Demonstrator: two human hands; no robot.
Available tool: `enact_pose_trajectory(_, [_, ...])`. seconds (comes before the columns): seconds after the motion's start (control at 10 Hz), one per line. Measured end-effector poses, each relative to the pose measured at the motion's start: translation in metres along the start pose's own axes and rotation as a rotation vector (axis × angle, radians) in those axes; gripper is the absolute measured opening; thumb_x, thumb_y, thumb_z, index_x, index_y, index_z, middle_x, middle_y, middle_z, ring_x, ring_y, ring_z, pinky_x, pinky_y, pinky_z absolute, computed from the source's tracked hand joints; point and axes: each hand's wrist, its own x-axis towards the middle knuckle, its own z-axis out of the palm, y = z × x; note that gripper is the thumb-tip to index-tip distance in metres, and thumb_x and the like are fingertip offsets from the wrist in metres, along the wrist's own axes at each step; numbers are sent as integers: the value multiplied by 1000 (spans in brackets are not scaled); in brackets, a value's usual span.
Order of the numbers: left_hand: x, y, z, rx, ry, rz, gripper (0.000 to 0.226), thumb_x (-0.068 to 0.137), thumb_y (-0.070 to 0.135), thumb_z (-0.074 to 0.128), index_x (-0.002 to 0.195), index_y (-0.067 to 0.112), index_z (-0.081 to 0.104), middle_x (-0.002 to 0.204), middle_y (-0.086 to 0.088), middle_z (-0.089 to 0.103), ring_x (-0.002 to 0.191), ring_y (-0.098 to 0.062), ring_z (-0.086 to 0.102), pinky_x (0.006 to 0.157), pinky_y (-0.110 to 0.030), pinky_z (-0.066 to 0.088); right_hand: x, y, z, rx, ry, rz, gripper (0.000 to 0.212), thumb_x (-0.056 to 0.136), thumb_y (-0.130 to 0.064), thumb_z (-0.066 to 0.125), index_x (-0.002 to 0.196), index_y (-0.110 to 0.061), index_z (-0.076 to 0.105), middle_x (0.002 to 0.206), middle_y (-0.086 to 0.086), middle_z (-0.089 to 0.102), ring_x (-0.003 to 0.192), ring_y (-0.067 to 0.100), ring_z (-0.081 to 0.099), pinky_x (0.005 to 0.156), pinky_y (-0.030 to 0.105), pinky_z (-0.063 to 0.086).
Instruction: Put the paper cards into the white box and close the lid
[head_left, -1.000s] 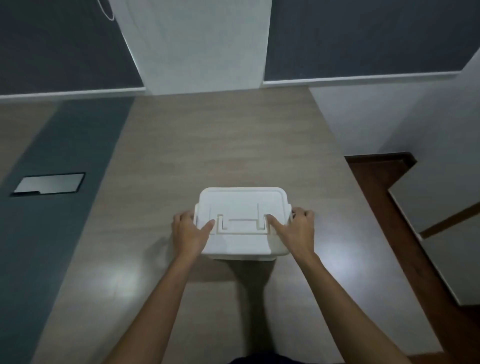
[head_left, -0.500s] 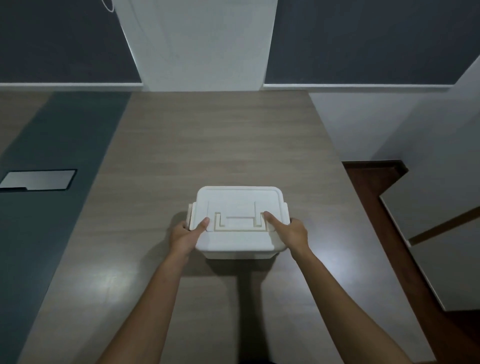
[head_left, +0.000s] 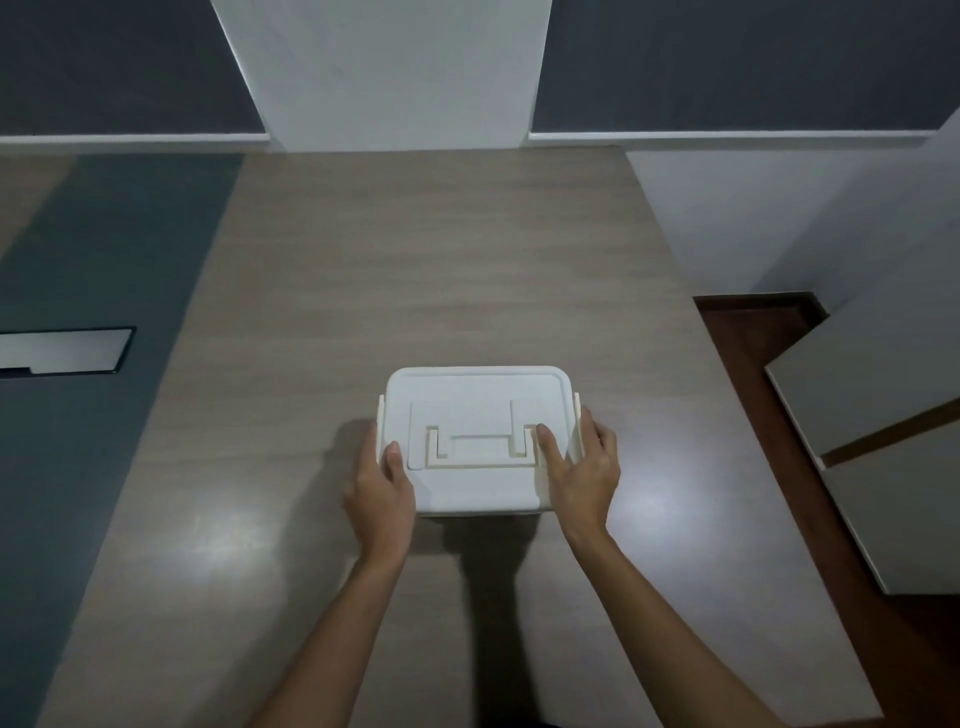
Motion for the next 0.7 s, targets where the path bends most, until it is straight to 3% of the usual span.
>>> enact_pose_trajectory(0.1, [15,2,7,0,19,-10,39,96,23,50,132,9,55,124,-18,65,107,-39,61,87,-40,46,14,-5,8,22,-14,7,63,85,-41,71,137,-12,54,123,6,55,111,19,55,98,28,46])
enact_pose_trajectory(0.3, [57,15,22,-39,51,-25,35,96,23,49,125,8,58,118,-17,67,103,-38,62,83,-39,46,55,-28,35,55,-53,-3,64,84,-40,73,137,-9,55,123,10,56,113,22,56,102,37,47])
enact_pose_trajectory(0.5, [101,29,36,-22,-19,-93,35,96,25,45,126,7,53,122,-18,63,106,-39,59,88,-44,48,93,-48,58,11,-97,-7,65,85,-43,71,138,-10,54,122,14,57,113,26,56,102,39,45])
enact_pose_trajectory(0.6, [103,33,31,-98,-73,-106,35,96,27,43,125,8,53,122,-16,63,109,-36,59,90,-43,48,97,-51,56,44,-118,61,61,90,-50,61,136,-10,55,126,10,59,119,25,55,104,39,44])
enact_pose_trajectory(0.7, [100,20,27,-229,-91,-141,47,98,37,36,135,12,48,139,-12,54,127,-29,49,107,-37,38,78,-34,52,207,-13,218,69,94,-62,34,137,-11,52,136,7,56,130,28,49,109,44,39])
